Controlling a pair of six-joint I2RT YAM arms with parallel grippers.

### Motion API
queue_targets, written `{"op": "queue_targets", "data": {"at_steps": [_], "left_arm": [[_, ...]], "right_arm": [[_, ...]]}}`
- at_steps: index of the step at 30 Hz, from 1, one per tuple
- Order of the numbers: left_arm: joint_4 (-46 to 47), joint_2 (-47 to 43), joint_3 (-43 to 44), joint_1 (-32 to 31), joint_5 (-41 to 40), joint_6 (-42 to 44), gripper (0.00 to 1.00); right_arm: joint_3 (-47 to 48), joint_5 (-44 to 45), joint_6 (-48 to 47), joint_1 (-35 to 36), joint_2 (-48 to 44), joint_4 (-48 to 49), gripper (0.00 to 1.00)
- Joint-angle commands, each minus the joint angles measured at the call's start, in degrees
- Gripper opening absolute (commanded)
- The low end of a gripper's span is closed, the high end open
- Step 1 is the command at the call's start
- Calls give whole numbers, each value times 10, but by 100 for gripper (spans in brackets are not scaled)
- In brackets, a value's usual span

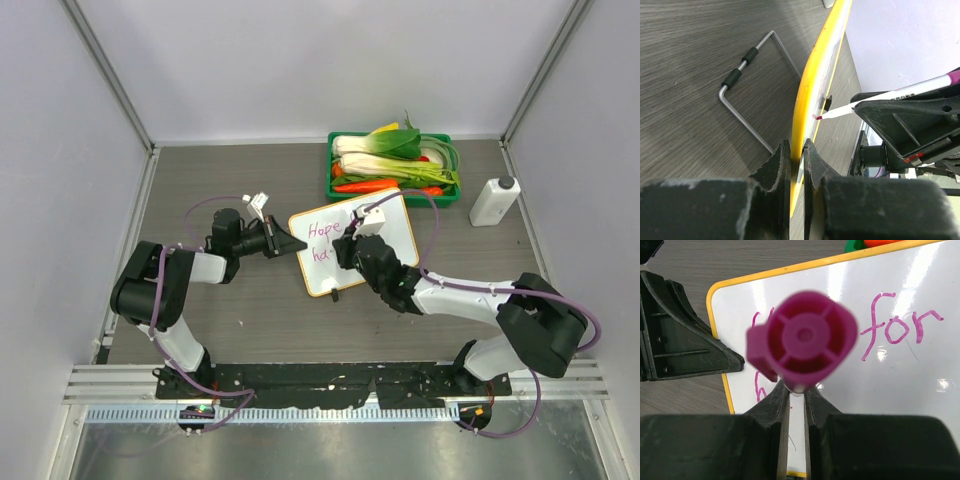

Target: Write a sentence on the whiteboard

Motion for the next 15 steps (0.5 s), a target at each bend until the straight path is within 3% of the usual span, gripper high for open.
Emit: {"op": "queue_targets", "data": {"at_steps": [1,15], "left_arm": [[-90,11,-13,0,-60,40,0],[-91,12,-12,-1,-61,41,0]], "right_arm": [[-14,7,10,-1,-12,-1,2],[-47,-22,19,-1,-40,-14,2]]}}
